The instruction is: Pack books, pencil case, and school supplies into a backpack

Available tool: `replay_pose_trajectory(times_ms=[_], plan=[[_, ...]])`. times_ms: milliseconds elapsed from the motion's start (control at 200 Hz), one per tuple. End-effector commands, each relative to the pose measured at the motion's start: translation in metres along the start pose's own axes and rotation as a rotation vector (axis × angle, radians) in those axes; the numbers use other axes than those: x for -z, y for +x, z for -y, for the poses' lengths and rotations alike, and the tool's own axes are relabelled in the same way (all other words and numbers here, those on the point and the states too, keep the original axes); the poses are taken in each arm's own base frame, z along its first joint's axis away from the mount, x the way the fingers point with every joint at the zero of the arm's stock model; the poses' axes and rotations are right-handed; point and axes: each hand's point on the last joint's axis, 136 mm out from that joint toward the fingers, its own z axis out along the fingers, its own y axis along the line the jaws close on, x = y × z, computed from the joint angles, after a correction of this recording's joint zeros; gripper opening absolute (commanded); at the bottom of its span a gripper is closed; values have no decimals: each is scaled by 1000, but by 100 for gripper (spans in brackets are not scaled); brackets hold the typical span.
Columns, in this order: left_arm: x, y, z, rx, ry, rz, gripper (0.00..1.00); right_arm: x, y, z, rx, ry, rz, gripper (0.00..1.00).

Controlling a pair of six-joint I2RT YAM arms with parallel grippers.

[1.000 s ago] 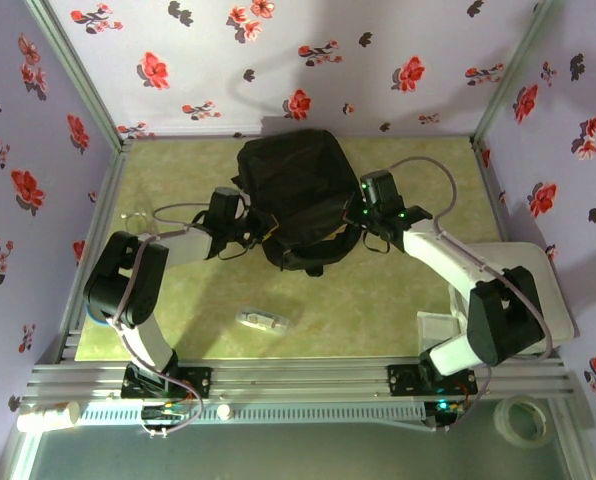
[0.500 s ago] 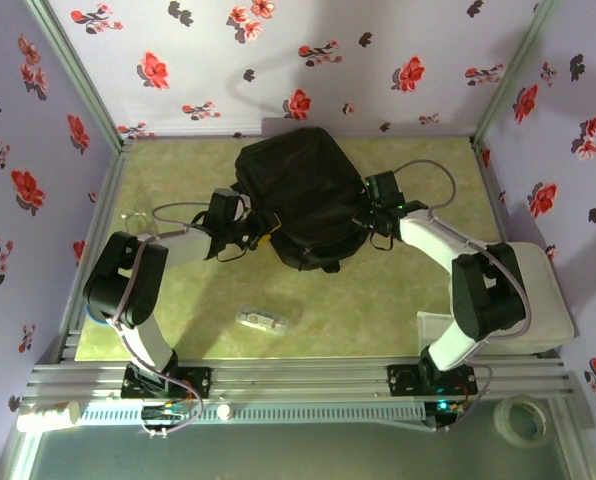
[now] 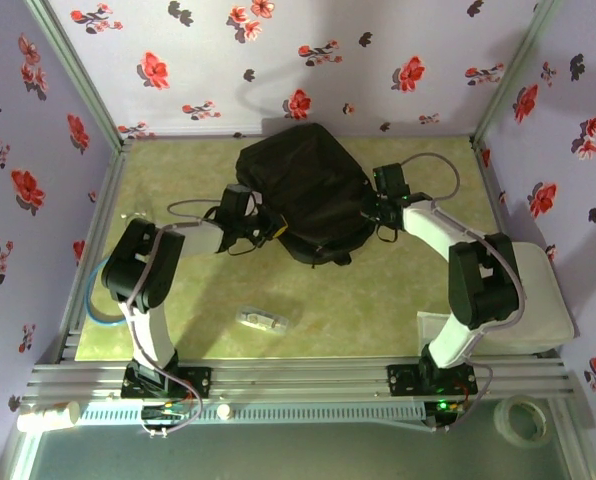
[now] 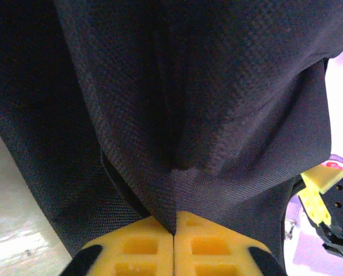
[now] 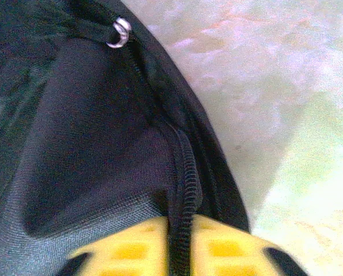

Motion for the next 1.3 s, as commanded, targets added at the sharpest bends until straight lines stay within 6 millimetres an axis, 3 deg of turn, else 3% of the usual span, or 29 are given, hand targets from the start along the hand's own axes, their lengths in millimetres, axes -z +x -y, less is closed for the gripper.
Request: replay_pose_trajectory(times_ms=[0, 85, 200, 315, 485, 605, 745, 1055, 1295], plan=[[-5, -3, 7, -31, -11, -2, 0, 23, -14, 11, 37, 63, 51, 37], [-5, -1, 15, -54, -17, -13, 0, 48, -12, 13, 49, 60, 60, 50], [-4, 3, 24, -75, -17, -24, 0, 78, 5, 10, 85, 47, 26, 53], [-4, 8, 33, -94, -12, -37, 0, 98, 38, -2, 156, 38, -20, 51], [-2, 12, 48, -120, 7, -42, 0, 117, 97, -39, 288, 7, -71, 46], [1, 13, 55, -136, 16, -40, 0, 111, 133, -55, 366, 4, -81, 42], [3, 14, 59, -148, 18, -42, 0, 87, 151, -60, 425, 48, -87, 37], [5, 18, 58, -149, 13, -48, 0, 47, 161, -69, 429, 102, -88, 36], [6, 20, 57, -145, 10, -50, 0, 35, 151, -63, 432, 185, -31, 25]])
